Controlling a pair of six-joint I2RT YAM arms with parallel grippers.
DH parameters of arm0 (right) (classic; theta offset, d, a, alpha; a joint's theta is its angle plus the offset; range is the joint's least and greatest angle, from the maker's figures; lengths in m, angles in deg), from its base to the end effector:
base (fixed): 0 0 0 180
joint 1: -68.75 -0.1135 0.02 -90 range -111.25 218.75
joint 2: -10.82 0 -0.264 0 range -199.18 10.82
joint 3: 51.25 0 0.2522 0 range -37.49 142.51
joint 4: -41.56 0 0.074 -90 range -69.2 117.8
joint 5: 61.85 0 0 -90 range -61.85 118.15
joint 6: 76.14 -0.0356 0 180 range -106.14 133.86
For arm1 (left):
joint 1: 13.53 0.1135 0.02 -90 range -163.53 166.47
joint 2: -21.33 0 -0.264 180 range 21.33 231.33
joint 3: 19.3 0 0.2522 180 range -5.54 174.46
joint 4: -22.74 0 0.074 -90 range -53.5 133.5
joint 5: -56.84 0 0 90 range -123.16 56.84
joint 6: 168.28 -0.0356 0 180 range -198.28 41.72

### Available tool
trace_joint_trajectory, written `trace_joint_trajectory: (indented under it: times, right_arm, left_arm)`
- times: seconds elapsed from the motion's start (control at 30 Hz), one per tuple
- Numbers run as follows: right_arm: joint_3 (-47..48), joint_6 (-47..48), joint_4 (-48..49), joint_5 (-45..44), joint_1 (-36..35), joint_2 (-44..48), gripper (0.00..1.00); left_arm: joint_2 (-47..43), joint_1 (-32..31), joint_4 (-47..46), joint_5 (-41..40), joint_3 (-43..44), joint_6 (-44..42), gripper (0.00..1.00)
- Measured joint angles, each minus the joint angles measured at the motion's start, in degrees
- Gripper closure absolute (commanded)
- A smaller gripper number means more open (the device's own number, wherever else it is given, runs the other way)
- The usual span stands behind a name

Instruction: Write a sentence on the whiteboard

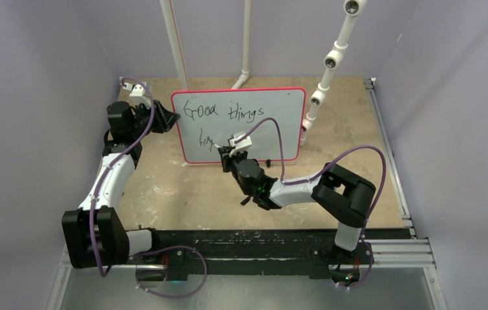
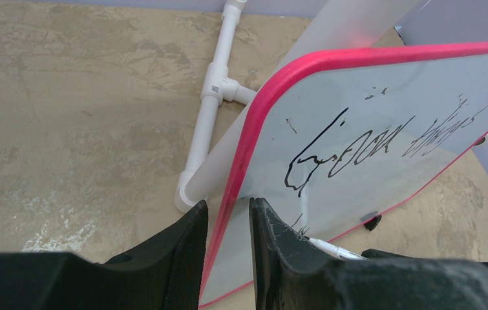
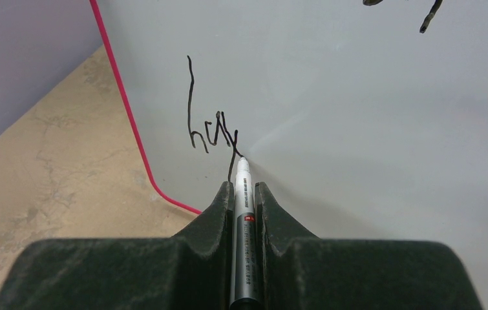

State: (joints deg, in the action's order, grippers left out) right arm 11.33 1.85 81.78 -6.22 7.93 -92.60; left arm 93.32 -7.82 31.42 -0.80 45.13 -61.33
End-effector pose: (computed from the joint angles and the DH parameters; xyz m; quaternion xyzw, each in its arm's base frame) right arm 0.2006 0.3180 0.2042 -0.0914 0.7044 0.2298 0.6654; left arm 0.2888 0.0097 0.3023 0.0131 0.7861 -0.2783 0.5518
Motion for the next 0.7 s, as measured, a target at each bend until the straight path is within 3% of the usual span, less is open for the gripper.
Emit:
trace_joint_trajectory:
  times: [0.7]
  right_arm:
    - [0.1,0.4,0.3,1.9,0.1,-0.5,1.00]
  left_arm:
    - [0.0,0.0,0.0,0.0,0.0,0.0,0.70]
